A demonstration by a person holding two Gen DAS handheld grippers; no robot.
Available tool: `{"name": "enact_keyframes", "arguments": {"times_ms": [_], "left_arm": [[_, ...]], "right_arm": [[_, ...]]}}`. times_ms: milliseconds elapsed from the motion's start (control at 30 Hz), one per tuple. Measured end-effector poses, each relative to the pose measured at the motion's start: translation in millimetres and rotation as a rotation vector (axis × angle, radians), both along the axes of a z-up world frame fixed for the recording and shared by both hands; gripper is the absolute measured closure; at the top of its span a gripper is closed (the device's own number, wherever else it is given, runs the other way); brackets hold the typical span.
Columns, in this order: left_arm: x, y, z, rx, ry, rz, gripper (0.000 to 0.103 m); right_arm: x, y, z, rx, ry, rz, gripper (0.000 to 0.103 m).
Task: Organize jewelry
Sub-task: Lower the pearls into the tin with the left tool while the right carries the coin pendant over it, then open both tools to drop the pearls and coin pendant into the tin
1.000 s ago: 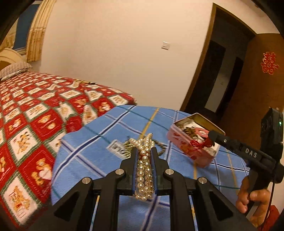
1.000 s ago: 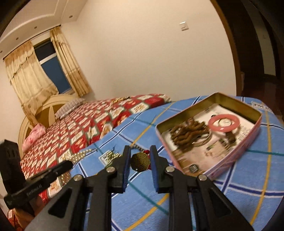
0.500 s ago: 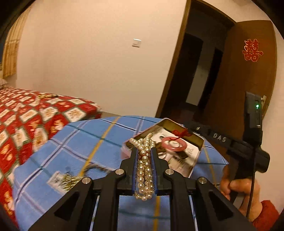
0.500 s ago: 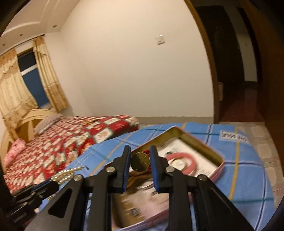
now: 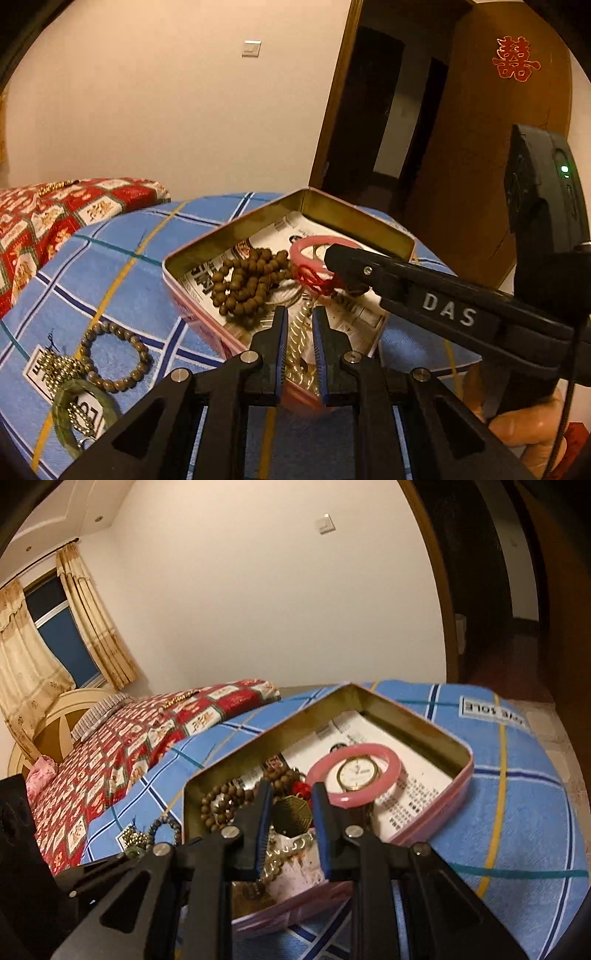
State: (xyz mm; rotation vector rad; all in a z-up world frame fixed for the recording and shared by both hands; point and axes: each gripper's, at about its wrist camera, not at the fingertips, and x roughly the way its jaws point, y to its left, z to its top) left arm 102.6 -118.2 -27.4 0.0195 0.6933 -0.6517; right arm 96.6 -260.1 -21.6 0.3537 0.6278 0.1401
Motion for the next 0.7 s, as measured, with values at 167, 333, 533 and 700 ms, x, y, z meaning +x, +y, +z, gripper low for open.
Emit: {"name": "enact_keyframes", "arguments": {"times_ms": [167,333,533,700], "left_arm": [[1,2,-2,-0.031,0.013,-0.004,0.09],[-1,5,-1,-0.047,0.0,0.015,0.081],[-14,8,4,-0.015,-0.072,0.064,0.047],[-19,19,2,0.015,-0.074,0.138,0.042]], "right_arm": [[-3,-5,-4,0.029,0.017,-0.023,0.062],[-27,-20,11,-0.004,-0.102,-0.185,0.039],[-34,-30,9,-0.071,-0.107,-0.331,0.03],[-39,-16,9,-0.122,-0.111,-0.34,0.026]]}}
